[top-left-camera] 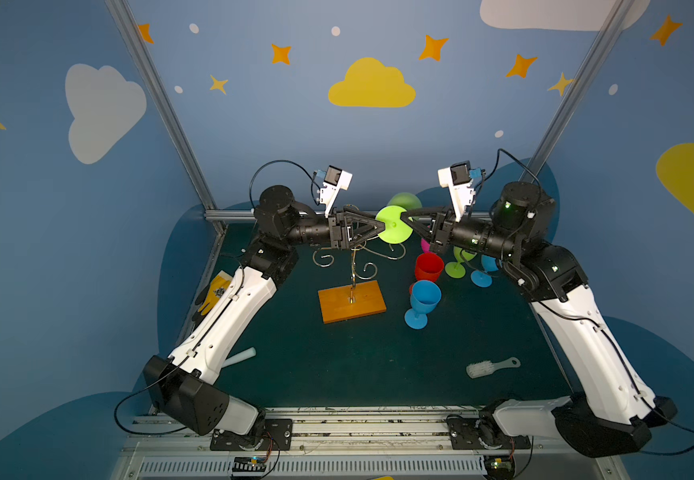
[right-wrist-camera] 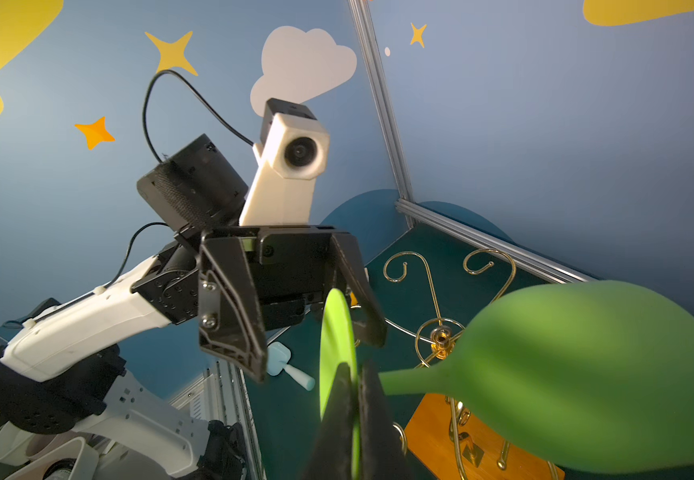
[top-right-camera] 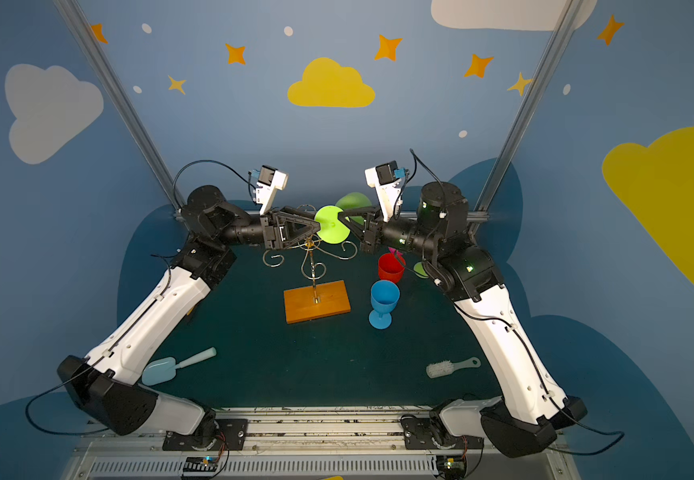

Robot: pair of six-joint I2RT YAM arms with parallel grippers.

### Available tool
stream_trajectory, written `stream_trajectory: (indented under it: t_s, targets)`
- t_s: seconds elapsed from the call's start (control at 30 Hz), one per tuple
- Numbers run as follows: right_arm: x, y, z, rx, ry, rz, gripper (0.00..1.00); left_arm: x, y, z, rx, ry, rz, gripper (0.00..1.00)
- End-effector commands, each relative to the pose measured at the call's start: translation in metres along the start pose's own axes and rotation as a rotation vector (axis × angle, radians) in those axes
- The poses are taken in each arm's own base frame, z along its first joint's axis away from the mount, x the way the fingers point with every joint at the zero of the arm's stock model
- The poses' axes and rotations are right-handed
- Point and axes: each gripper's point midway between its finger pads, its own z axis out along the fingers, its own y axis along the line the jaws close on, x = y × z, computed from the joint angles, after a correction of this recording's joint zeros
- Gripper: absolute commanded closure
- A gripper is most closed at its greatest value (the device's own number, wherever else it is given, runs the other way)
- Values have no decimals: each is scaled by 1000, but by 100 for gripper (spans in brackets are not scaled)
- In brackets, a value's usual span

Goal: Take the wine glass off the wine glass rack
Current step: 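Reach the left gripper to the green glass foot while the right holds it up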

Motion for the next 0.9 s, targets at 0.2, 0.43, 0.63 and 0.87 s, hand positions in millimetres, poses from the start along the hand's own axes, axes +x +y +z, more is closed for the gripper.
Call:
stream_trajectory:
  t_s: [0.2,0.43,0.63,0.87]
  targets:
    - [2,6,1,-11,-8,-12,100,0,-19,6,73,37,34,74]
    - [3,8,-8,10,0,-21,84,-8,-27,-2,104,29,20,97]
    - [3,-14,-34,182,-59,-151,34,-24,-38,-20,149,24,-38,97]
    - [9,-18,-42,223,-86,-412,16,-26,-48,-22,184,59,-82,97]
